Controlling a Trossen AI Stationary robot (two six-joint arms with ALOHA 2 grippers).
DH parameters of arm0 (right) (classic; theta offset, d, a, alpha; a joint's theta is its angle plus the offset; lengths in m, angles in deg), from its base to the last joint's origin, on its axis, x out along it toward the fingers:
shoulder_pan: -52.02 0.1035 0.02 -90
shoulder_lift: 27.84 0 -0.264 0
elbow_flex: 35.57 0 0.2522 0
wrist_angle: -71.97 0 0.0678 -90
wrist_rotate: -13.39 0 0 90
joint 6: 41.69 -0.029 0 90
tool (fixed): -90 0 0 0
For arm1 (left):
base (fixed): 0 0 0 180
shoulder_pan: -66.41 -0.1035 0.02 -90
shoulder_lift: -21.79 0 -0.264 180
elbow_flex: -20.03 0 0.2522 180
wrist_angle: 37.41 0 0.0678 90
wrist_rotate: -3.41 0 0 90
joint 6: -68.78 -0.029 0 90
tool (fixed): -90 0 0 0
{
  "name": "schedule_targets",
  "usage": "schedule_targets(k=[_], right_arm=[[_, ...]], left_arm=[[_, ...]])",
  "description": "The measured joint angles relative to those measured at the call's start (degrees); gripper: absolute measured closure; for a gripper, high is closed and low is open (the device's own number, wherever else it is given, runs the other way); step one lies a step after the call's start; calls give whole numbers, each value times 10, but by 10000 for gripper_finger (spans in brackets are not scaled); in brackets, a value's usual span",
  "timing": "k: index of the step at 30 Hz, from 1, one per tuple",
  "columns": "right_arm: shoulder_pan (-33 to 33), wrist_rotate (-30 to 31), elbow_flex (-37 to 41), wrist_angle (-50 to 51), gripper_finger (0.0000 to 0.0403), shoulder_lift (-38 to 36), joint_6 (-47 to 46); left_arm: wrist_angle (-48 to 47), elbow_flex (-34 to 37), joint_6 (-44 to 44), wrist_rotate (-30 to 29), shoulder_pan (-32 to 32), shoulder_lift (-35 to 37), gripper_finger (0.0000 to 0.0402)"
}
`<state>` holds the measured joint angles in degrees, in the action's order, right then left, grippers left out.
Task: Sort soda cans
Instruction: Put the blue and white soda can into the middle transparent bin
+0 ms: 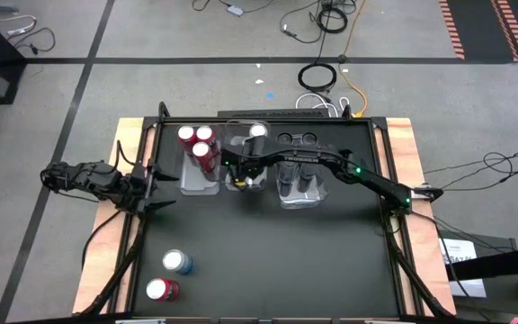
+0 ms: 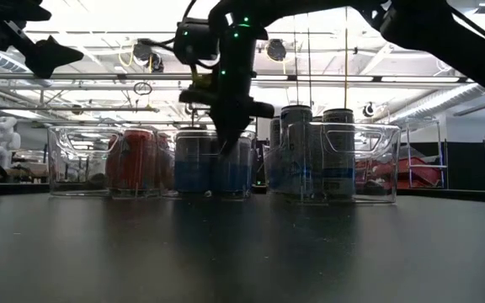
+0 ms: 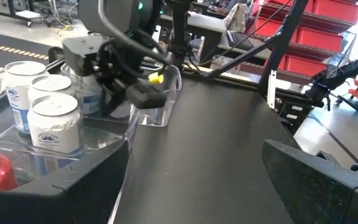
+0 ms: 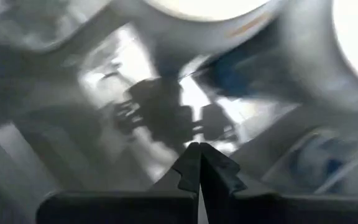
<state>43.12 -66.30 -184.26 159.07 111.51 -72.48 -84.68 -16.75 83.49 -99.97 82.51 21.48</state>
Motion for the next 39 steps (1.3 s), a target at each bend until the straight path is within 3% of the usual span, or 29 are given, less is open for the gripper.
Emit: schedule_targets(k=[7,15,22,29,35,39], right_arm=[[-7,93,1,-41,403,0,38],[-18,90,1,-101,403,0,65],[-18,36,1,-19,403,0,37],[-22,112,33,-32,403,0,65],[-27,107,67,-123,403,0,108],[-24,104,67,-119,403,0,116]], left_arm=[[0,0,0,1,0,0,24],[0,0,1,1,0,0,24],[0,0,2,12,0,0,24],[0,0,0,12,0,0,24],[0,0,0,12,0,0,24],[0,0,0,12,0,0,24]])
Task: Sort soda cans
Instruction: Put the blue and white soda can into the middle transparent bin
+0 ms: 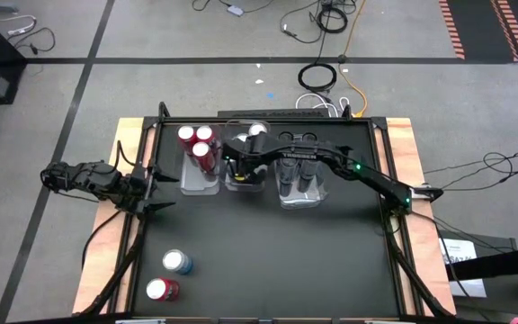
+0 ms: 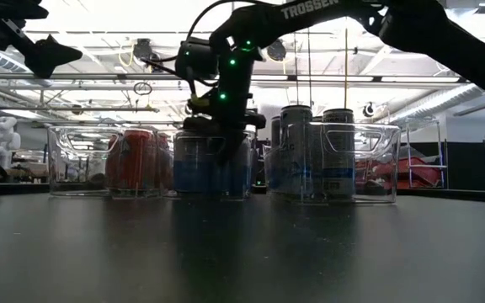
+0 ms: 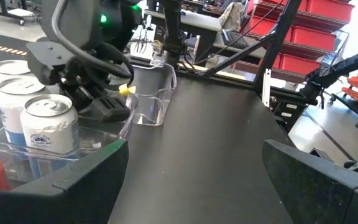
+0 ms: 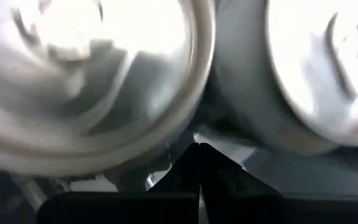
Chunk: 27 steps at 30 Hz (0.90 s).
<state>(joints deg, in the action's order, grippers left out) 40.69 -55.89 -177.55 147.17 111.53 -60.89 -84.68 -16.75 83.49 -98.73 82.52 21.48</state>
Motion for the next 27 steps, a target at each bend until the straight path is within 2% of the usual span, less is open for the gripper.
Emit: schedule_targets(k=[5,14,21,23,27], right_arm=[[1,2,0,39,403,0,-11],[-6,30,0,-70,403,0,49],[-6,30,-1,-23,403,-3,37],[-5,18,-5,14,403,-8,14],[-3,-50,-5,54,403,-22,-23]], left_arm=[[0,0,0,0,0,0,24],[0,0,0,0,0,0,24],[0,0,0,0,0,0,24],[0,0,0,0,0,0,24],[0,0,0,0,0,0,24]])
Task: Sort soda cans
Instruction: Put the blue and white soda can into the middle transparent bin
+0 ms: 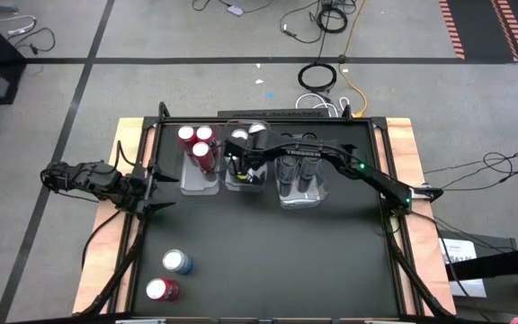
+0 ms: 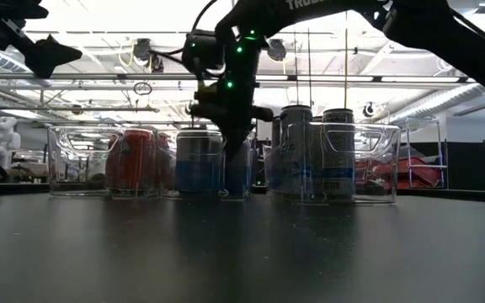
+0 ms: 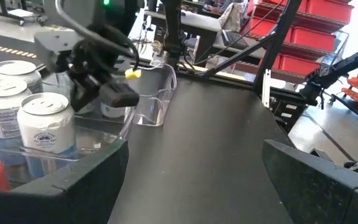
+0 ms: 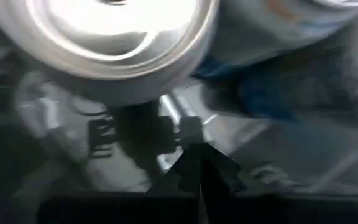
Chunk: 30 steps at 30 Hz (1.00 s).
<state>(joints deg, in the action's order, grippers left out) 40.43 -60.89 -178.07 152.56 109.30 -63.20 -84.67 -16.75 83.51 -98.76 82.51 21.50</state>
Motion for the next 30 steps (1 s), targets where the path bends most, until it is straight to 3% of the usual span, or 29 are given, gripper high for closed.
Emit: schedule_targets(k=[6,10,17,30], right_arm=[[15,-94,0,-30,403,-5,-12],[30,-111,0,-75,403,-5,-40],[38,-59,0,-137,403,0,-81],[23,69,1,-120,403,17,-78]], left_arm=[[0,0,0,0,0,0,24],[0,0,0,0,0,0,24],[0,0,0,0,0,0,24],[0,0,1,17,0,0,24]])
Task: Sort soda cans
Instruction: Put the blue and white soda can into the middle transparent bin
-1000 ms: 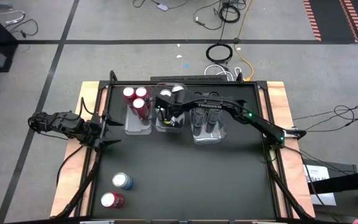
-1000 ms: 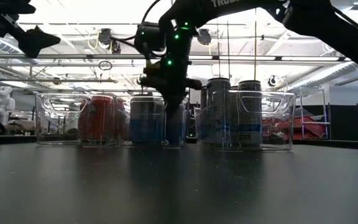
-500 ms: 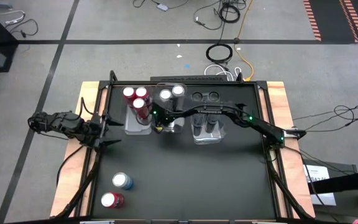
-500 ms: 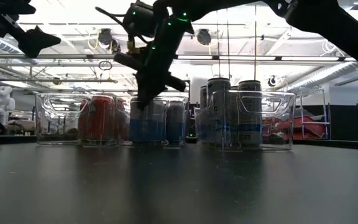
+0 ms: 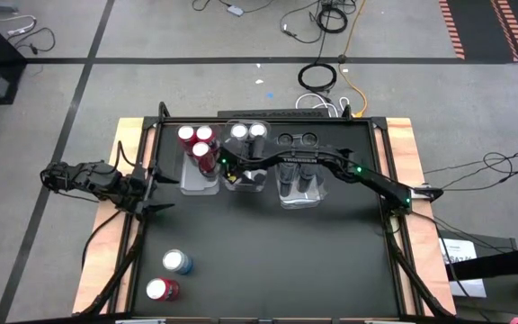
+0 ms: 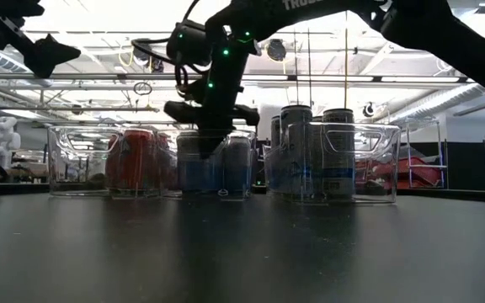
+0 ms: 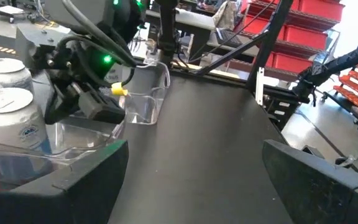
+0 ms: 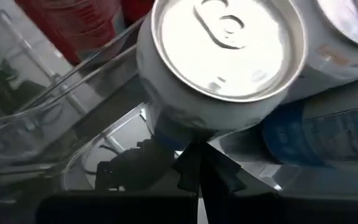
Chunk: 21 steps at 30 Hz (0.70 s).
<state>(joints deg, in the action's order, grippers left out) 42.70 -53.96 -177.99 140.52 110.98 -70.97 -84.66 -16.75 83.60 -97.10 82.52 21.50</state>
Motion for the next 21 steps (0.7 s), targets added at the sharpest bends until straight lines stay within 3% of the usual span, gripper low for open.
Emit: schedule_targets(k=[12,17,21], right_arm=[[7,-5,1,41,403,-15,-3],[19,-7,1,62,403,-66,-26],[35,-54,0,69,403,-113,-37]], left_arm=[[0,0,14,0,0,0,24],[3,0,14,0,0,0,24],[21,0,14,-1,0,0,24]])
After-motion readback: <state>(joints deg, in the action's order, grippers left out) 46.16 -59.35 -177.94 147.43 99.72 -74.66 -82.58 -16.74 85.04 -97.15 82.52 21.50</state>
